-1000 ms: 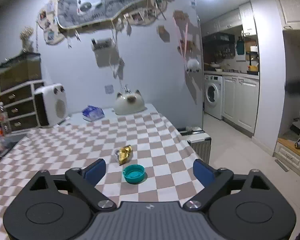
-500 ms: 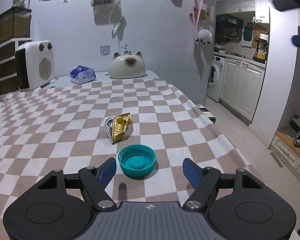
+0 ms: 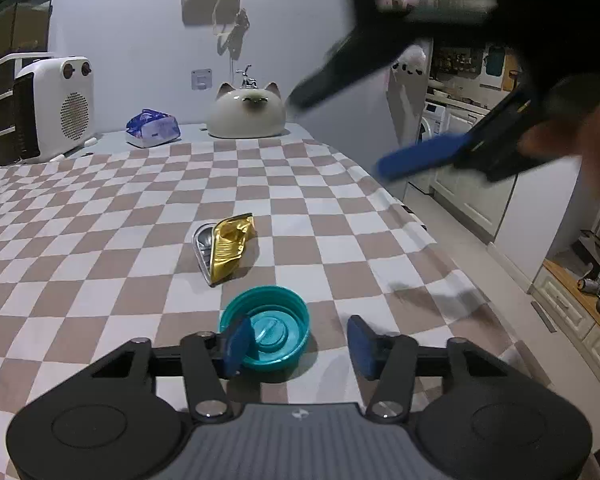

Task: Collect trash
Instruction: 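Grasp the teal bottle cap with left tool while right tool grasps gold wrapper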

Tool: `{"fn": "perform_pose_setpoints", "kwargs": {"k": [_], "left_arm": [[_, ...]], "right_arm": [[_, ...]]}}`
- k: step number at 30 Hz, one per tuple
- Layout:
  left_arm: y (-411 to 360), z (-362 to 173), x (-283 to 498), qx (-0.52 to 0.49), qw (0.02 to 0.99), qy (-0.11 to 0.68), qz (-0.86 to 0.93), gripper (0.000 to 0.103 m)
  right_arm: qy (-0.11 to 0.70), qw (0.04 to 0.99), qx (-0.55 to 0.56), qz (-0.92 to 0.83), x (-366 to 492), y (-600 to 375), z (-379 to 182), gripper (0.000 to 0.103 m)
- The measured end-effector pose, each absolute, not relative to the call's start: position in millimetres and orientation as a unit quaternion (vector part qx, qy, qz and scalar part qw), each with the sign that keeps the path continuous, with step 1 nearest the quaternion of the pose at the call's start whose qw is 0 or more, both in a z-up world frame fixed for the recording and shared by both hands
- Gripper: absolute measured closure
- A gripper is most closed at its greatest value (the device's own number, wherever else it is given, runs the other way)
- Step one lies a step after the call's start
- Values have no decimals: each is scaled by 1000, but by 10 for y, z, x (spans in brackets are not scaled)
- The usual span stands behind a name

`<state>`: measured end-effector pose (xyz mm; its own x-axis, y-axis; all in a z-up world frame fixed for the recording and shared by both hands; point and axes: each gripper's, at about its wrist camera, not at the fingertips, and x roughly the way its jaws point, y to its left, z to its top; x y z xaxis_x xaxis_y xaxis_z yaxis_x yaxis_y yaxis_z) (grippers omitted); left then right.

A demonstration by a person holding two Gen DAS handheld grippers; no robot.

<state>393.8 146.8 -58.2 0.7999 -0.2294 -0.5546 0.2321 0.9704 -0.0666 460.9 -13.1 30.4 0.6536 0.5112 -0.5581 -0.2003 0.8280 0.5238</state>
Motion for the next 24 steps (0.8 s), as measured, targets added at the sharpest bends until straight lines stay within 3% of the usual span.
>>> {"fn": "perform_pose_setpoints", "kwargs": {"k": [2,16,18,20,22,24], "left_arm": [[1508,-580,3934,-1,950,293,-113,70],[1823,-550,3897,-26,947,296,-123,69],[1875,-536,3893,-31,948,292,-124,66],[1918,-511,3874,-36,950,284,-128,52],[1948,-483,3866,-33,952,277,-124,50],[1962,-487,3866,-24,955,275,-112,39]], "right_arm": [[384,871,231,201,4705,-21,147,39],[445,830,293,165,5123,339,-440,62],[448,827,300,161,5167,377,-492,64],[449,828,298,156,5199,430,-530,67],[450,830,292,152,5226,485,-567,77],[454,831,284,150,5246,535,-606,86]]}}
